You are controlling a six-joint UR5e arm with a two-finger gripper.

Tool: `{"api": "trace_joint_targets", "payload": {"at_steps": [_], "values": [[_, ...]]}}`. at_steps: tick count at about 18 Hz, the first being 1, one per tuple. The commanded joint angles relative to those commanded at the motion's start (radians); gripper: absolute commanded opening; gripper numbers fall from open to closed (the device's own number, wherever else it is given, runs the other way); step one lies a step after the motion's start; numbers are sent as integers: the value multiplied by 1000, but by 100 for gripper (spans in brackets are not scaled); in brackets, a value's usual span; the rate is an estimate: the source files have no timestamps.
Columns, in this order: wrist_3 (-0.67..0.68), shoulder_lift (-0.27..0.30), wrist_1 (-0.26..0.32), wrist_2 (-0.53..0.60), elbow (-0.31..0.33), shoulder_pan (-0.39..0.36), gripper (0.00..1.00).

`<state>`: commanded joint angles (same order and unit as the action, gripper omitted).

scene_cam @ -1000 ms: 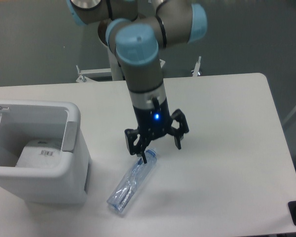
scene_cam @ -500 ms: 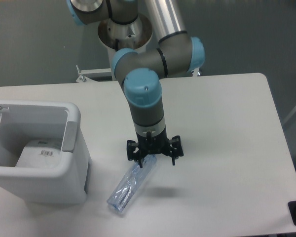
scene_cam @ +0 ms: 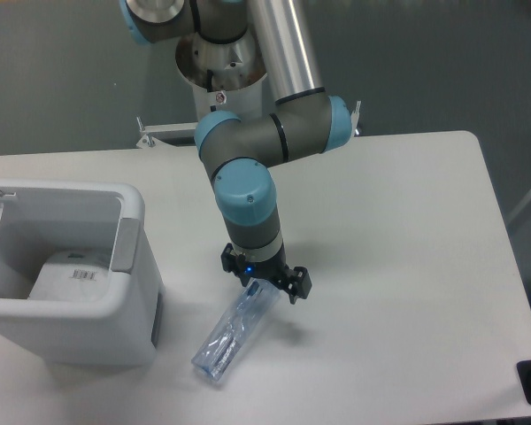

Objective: Place the trash in the trash can
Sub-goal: 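Lower the gripper and close it around the bottle's middle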

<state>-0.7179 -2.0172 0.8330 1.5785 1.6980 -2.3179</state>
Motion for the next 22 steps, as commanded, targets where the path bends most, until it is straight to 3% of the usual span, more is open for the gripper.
{"api": "trace_joint_targets", "payload": {"at_steps": [3,5,8,12,22], "values": [[-18,8,-3,5,48,8,100],[-12,-8,-2,1,8,11,100],[12,-75,-3,-3,-73,32,100],[25,-133,-11,-6,-135,55,100],[43,-173,-11,-11,-143,89,100]]}}
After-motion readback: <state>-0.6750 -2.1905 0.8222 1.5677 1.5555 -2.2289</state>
